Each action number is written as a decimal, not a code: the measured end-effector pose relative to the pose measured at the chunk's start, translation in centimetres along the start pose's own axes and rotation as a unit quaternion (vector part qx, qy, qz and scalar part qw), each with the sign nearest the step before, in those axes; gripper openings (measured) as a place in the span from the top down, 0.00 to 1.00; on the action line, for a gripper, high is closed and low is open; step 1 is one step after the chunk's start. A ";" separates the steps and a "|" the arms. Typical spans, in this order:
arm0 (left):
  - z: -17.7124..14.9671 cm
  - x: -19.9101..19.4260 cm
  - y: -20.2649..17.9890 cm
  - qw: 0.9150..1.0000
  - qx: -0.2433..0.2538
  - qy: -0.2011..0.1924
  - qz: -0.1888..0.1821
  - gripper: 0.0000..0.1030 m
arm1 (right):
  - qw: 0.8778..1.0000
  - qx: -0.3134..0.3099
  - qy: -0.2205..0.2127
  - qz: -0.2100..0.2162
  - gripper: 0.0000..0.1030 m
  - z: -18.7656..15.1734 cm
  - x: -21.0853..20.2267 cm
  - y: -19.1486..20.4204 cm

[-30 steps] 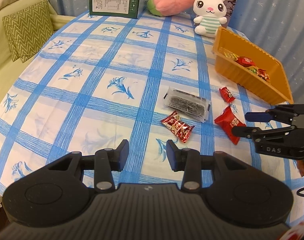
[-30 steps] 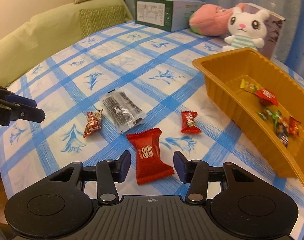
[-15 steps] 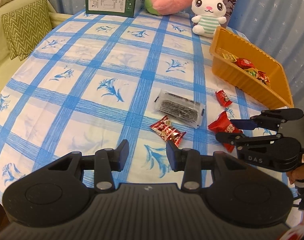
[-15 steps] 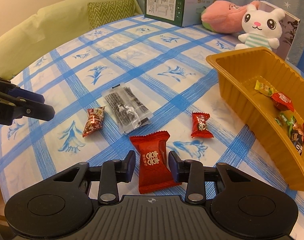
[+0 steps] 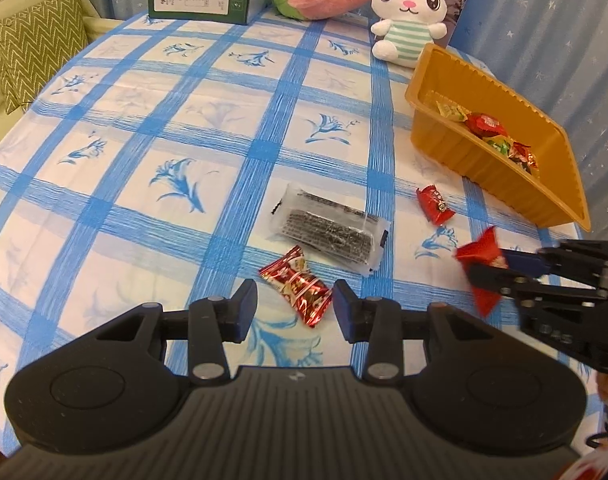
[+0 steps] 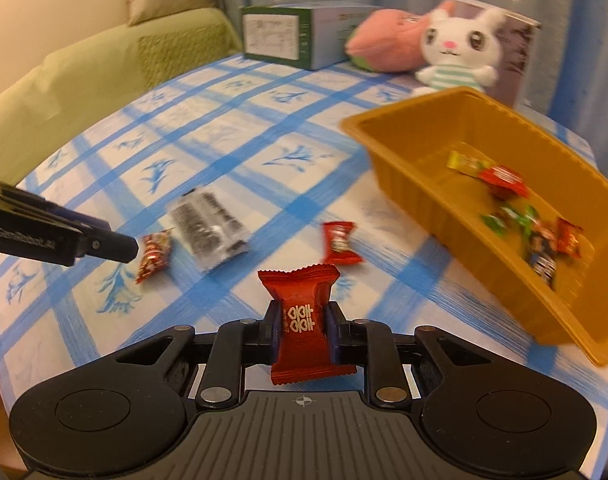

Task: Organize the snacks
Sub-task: 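Grasp the red-gold wrapped candy with the left tool while the right tool holds the packet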

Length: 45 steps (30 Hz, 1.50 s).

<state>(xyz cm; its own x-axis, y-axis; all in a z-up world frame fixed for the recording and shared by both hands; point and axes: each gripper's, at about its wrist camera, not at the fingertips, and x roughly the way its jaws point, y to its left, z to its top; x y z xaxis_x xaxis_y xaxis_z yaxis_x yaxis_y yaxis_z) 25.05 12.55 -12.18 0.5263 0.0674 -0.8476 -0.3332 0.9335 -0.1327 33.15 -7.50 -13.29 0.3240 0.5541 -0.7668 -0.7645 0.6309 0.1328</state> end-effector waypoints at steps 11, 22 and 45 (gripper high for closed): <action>0.7 3.4 -1.0 0.999 0.021 0.014 0.035 0.62 | 0.998 0.062 0.000 -0.014 0.78 -1.5 -1.6 -2.7; -0.3 3.2 -0.9 0.997 0.068 0.014 0.028 0.78 | 0.996 0.089 0.004 -0.019 0.78 -2.4 -2.1 -3.4; -0.1 0.2 0.0 0.995 0.101 0.004 -0.009 0.82 | 0.994 0.103 -0.012 -0.037 0.78 -2.1 -3.7 -1.5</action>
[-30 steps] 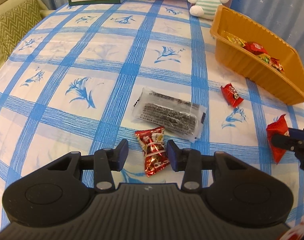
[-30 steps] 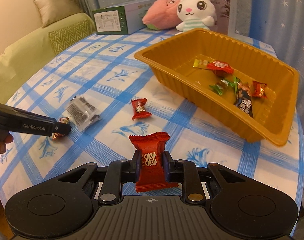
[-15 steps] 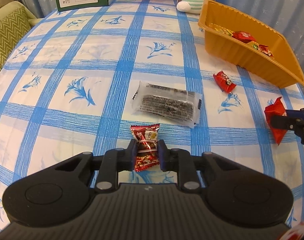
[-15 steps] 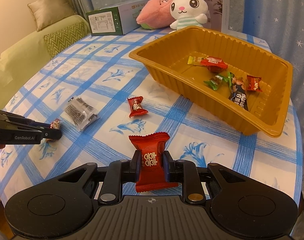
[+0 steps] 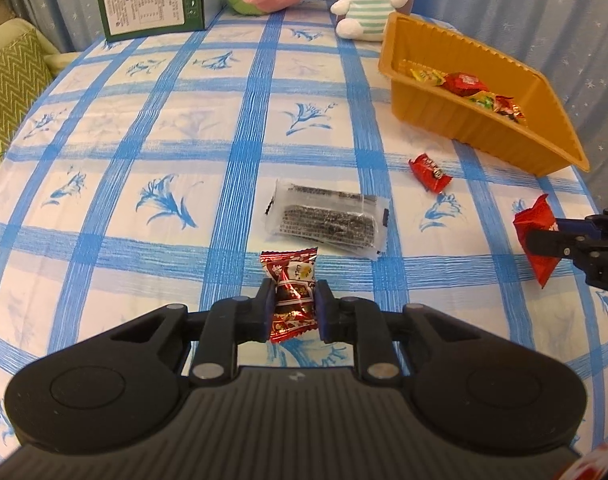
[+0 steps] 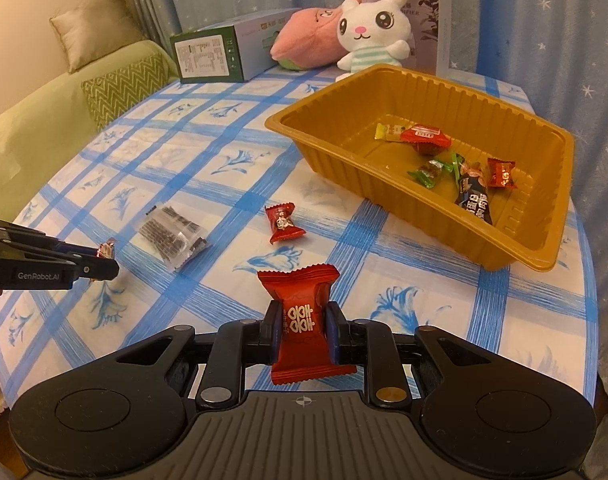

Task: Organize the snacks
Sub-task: 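Grasp the red-gold wrapped candy with the left tool while the right tool holds the packet, then carry the red packet and red-gold candy over the orange tray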

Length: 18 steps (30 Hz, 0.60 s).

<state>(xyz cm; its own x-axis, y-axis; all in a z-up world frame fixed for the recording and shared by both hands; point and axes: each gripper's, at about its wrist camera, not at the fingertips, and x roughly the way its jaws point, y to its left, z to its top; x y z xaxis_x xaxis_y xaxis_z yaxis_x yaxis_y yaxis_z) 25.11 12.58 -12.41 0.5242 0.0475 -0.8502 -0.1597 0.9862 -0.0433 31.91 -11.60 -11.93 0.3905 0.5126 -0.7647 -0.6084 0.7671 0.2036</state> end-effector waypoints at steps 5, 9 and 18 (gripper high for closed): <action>0.9 -1.4 -0.5 0.999 0.022 -0.015 -0.019 0.82 | 1.000 0.016 -0.005 -0.013 0.78 0.0 -1.1 0.2; 2.2 -2.7 -1.8 0.997 0.051 -0.036 -0.037 0.82 | 0.999 0.040 -0.009 -0.025 0.78 0.1 -2.3 -0.1; 6.7 -4.3 -5.9 0.986 0.115 -0.092 -0.074 0.82 | 0.994 0.088 -0.042 -0.049 0.78 1.4 -5.2 -1.8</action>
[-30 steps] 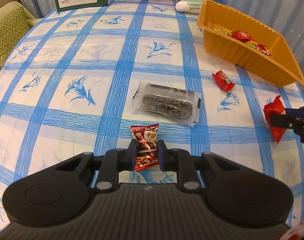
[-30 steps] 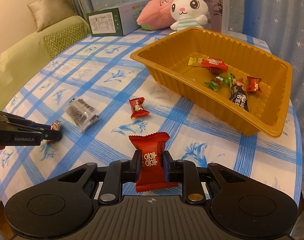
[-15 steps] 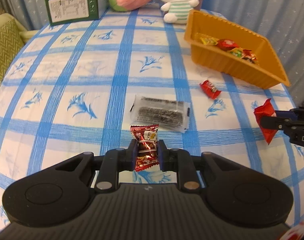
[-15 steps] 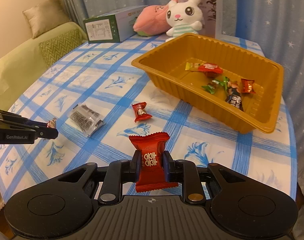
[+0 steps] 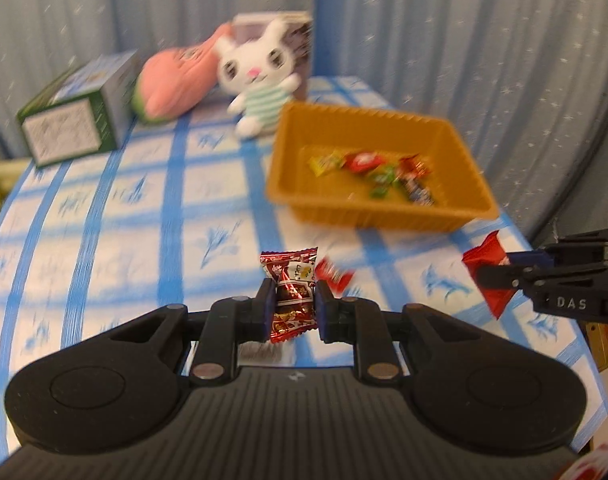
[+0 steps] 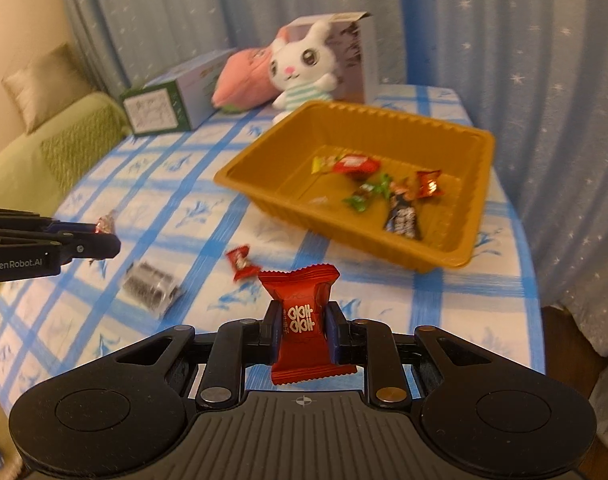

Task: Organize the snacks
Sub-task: 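Carry the red packet and red-gold candy over the orange tray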

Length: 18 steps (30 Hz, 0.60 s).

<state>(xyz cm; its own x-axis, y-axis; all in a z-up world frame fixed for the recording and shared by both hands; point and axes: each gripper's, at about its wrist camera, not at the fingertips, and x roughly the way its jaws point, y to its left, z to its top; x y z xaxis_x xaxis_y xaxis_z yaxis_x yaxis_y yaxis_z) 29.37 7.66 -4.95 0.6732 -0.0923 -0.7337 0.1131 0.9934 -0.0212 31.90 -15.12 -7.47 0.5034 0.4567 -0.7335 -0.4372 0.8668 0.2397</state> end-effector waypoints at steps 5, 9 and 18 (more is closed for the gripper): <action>3.2 0.7 -1.5 0.999 0.029 -0.024 -0.017 0.82 | 1.000 0.019 -0.019 -0.004 0.78 1.6 -0.7 -0.8; 5.2 1.7 -2.2 0.998 0.044 -0.034 -0.024 0.82 | 0.999 0.024 -0.035 -0.004 0.78 3.0 -0.7 -1.1; 8.7 4.7 -2.5 0.997 0.060 -0.034 -0.036 0.82 | 0.997 0.045 -0.059 -0.001 0.78 6.8 1.0 -2.0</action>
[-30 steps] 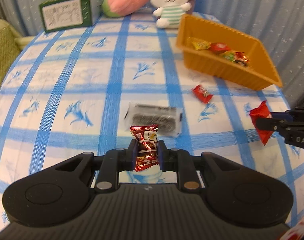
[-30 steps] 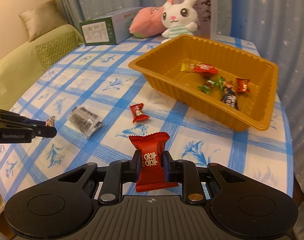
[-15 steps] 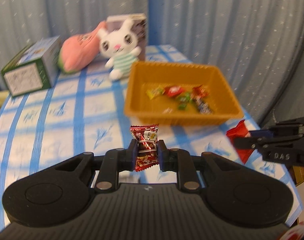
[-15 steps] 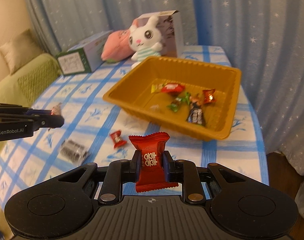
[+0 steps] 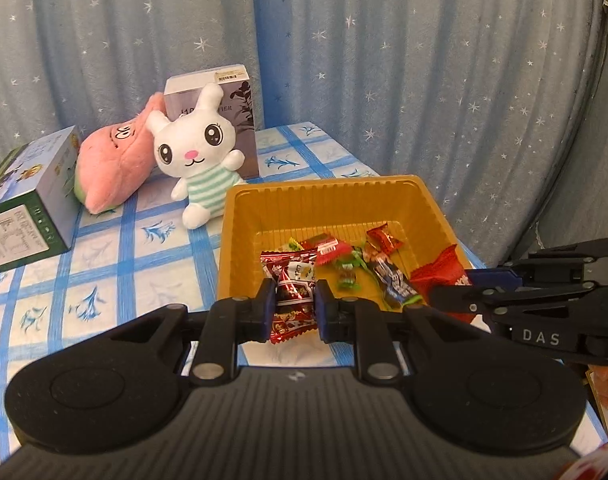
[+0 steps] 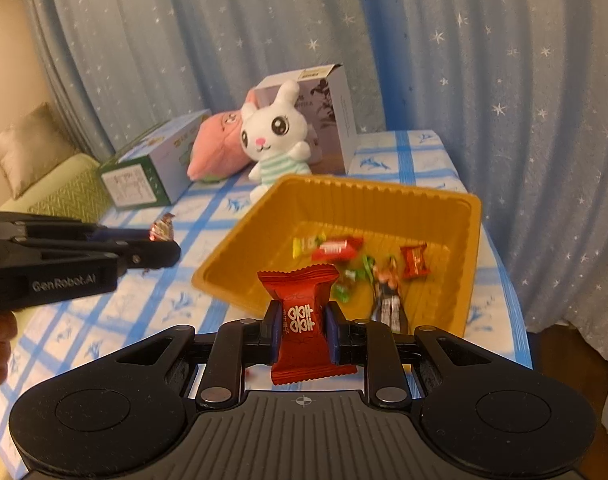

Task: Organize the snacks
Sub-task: 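Carry the red packet and red-gold candy over the orange tray, then open both tools to drop the snacks into the tray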

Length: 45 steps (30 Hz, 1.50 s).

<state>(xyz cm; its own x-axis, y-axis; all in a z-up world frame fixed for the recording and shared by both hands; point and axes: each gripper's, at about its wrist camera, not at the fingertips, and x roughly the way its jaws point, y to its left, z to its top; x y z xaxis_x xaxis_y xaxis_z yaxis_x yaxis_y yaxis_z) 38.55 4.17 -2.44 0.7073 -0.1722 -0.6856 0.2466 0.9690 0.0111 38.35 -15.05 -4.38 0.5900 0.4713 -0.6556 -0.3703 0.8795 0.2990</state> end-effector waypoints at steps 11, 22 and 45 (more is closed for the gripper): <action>2.1 4.8 0.1 1.000 0.015 0.021 -0.007 0.82 | 0.999 0.029 -0.007 -0.013 0.78 2.9 3.6 -2.0; 3.1 10.0 0.4 0.998 0.028 0.056 -0.008 0.82 | 0.998 0.054 0.005 -0.028 0.78 3.9 6.6 -4.8; 2.4 14.5 1.1 0.995 0.021 0.097 -0.005 0.81 | 0.997 0.065 0.017 -0.033 0.78 4.0 8.4 -7.2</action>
<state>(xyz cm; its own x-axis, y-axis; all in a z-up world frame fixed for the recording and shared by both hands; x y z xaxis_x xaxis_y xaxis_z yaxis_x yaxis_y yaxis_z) 50.65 2.32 -10.61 0.5644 -0.1407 -0.8134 0.2840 0.9583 0.0313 48.86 -17.12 -9.22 0.5841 0.4111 -0.6999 -0.2343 0.9109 0.3396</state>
